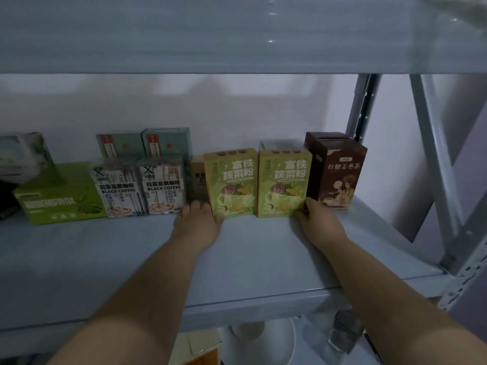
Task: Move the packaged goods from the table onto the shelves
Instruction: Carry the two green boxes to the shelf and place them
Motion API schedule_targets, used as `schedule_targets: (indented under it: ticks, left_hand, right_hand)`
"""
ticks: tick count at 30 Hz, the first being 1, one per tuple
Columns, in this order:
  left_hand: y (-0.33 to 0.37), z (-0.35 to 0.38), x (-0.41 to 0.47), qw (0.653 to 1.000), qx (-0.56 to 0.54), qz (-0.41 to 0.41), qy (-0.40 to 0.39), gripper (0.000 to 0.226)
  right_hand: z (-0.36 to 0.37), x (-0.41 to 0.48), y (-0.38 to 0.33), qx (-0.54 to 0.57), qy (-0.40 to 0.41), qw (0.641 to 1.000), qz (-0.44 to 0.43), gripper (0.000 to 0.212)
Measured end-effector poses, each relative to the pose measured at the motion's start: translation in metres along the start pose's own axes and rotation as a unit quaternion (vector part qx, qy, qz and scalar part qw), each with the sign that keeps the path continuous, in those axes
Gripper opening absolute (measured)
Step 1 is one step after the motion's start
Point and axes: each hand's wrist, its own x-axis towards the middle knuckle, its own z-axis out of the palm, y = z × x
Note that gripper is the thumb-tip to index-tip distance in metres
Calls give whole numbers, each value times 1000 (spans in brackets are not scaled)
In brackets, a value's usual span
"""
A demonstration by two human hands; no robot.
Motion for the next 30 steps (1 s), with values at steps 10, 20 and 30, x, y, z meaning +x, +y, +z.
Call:
schedule_targets:
  ticks: [10,20,30]
  left_hand:
    - [3,8,12,999,5,39,7,51]
    - [-2,13,14,998,-20,56,12,46]
    - [-1,11,11,997,-12,74,5,48]
  right_hand:
    - [-1,-21,-23,-9,179,983,-48,47]
    - [-3,-5,-4,160,63,983,63,52]
    - [-32,-7,11,191,-27,980,46,34]
